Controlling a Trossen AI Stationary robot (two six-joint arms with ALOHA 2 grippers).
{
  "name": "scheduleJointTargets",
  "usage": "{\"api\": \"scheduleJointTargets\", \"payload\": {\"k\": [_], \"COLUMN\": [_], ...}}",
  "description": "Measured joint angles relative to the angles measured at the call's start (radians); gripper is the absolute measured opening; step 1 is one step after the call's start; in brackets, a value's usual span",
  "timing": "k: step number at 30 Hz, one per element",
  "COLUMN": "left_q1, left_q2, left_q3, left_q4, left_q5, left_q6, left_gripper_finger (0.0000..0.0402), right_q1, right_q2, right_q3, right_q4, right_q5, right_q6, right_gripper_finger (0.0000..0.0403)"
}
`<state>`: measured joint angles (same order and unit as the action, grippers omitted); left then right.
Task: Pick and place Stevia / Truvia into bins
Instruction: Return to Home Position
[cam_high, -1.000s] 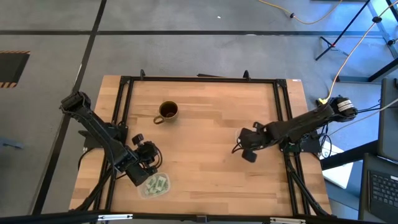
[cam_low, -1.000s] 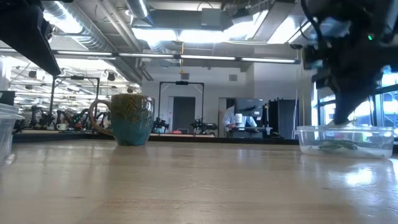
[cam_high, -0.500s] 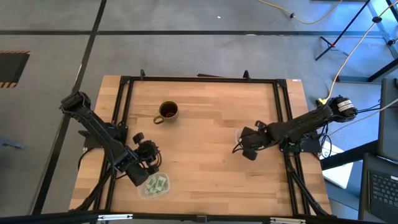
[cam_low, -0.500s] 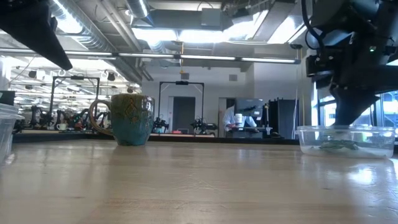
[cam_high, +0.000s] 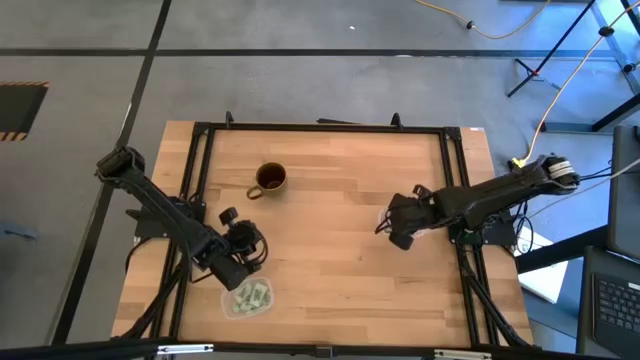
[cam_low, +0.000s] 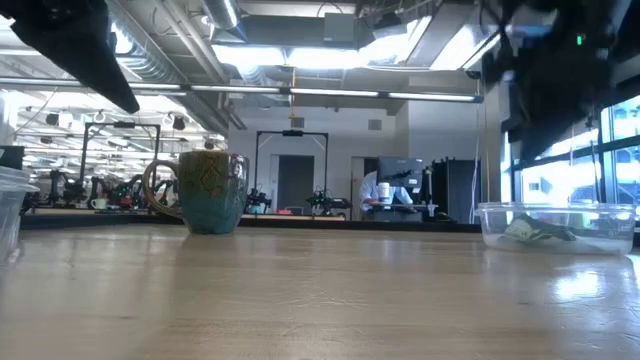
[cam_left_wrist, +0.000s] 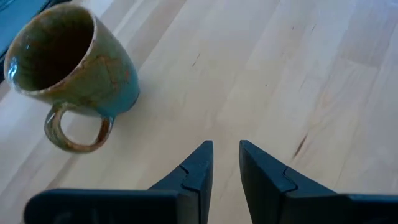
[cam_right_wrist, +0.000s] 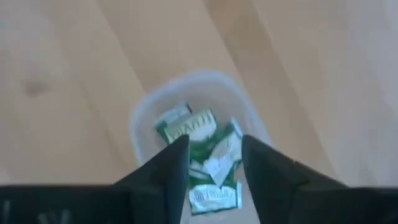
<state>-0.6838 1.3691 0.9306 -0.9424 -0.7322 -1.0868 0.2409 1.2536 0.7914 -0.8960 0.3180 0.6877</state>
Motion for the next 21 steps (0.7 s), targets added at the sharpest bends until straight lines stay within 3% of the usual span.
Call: {"api": "scheduleJointTargets", "payload": {"k": [5,9,12,17,21], "left_q1": [-0.004,-0.004,0.014,0.098,0.204], "left_q2": [-0.051,-0.169,-0.266,-0.379,-0.459], "left_q3": [0.0,-0.002,-0.022,-0.087,-0.116], "left_q4": [0.007,0.013,0.109,0.482,0.63], "left_q5": [-0.026,-0.099,-0.097,0.038,0.189], "left_q6": [0.084,0.095,0.203,0.619,0.859], "left_gripper_finger": [0.0073,0.0073,0.0073,0.0072,0.0072], "right_q1": [0.012,0.004,-0.001,-0.01,-0.052], "right_q2": [-0.141,-0.286,-0.395,-0.526,-0.6], "right_q3": [0.017,-0.029,-0.073,-0.136,-0.189], "right_q4": [0.048,0.135,0.228,0.326,0.37], "right_q5": [0.024,0.023,0.021,-0.02,-0.106], "right_q6": [-0.105,-0.209,-0.28,-0.375,-0.44], "right_gripper_finger": [0.0151,0.0151,0.0151,0.0151,0.0151]}}
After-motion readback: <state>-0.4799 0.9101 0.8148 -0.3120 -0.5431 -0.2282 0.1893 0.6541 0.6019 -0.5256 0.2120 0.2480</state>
